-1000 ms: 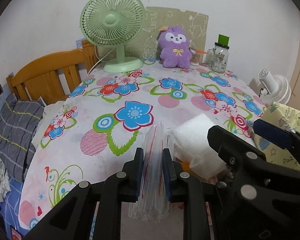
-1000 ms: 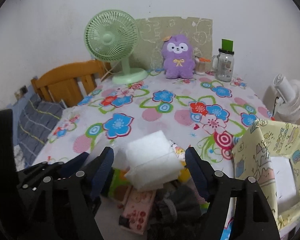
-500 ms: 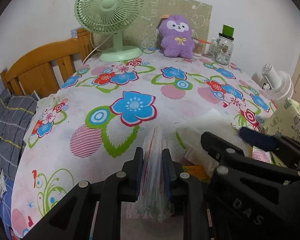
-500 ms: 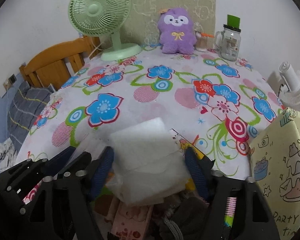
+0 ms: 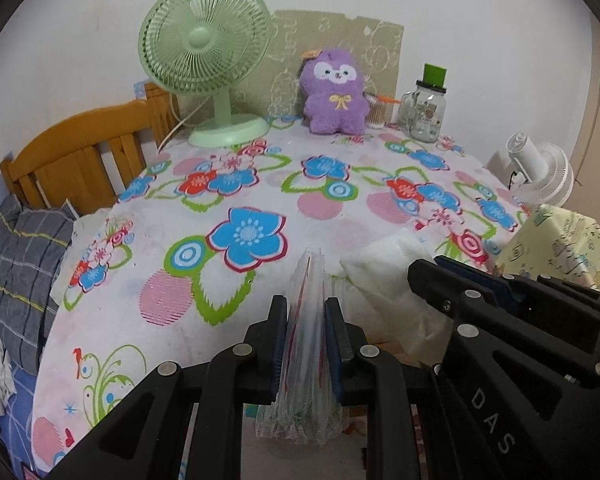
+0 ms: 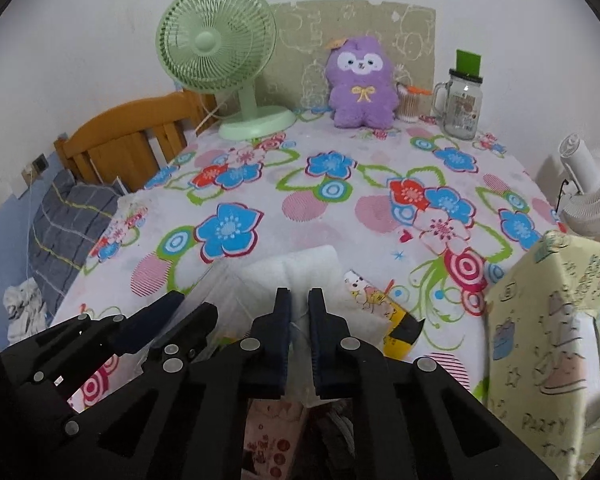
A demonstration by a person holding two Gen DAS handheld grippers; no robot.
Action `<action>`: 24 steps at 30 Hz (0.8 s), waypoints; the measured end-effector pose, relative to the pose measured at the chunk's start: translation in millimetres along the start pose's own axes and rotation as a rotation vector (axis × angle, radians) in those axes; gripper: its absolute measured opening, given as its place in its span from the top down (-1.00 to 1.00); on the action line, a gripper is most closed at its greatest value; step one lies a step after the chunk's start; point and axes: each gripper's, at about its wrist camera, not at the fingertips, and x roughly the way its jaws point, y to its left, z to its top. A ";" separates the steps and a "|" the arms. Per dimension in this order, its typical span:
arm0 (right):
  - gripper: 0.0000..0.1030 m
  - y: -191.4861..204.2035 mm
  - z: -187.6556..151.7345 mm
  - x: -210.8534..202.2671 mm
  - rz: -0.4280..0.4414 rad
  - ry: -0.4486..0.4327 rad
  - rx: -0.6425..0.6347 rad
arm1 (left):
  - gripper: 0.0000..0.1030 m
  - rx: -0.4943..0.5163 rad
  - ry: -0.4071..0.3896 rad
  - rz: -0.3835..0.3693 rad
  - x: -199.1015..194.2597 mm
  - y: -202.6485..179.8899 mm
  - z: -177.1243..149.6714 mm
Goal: Organize soft objects
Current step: 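Lift the clear bag with left gripper while right gripper lifts the white cloth, then carry both held items over the yellow-green box and lower them inside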
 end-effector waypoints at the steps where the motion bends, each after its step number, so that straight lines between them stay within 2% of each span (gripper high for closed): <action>1: 0.79 -0.9 0.6 -4.5 -0.002 -0.007 0.002 | 0.67 0.003 -0.010 -0.002 -5.0 -3.2 1.3; 15: 0.79 -19.4 17.8 -88.4 -0.030 -0.148 0.009 | 0.67 0.045 -0.144 -0.021 -73.1 -38.2 25.7; 24: 0.79 -43.9 23.7 -125.1 -0.047 -0.196 0.017 | 0.67 0.057 -0.191 -0.037 -96.8 -68.7 36.2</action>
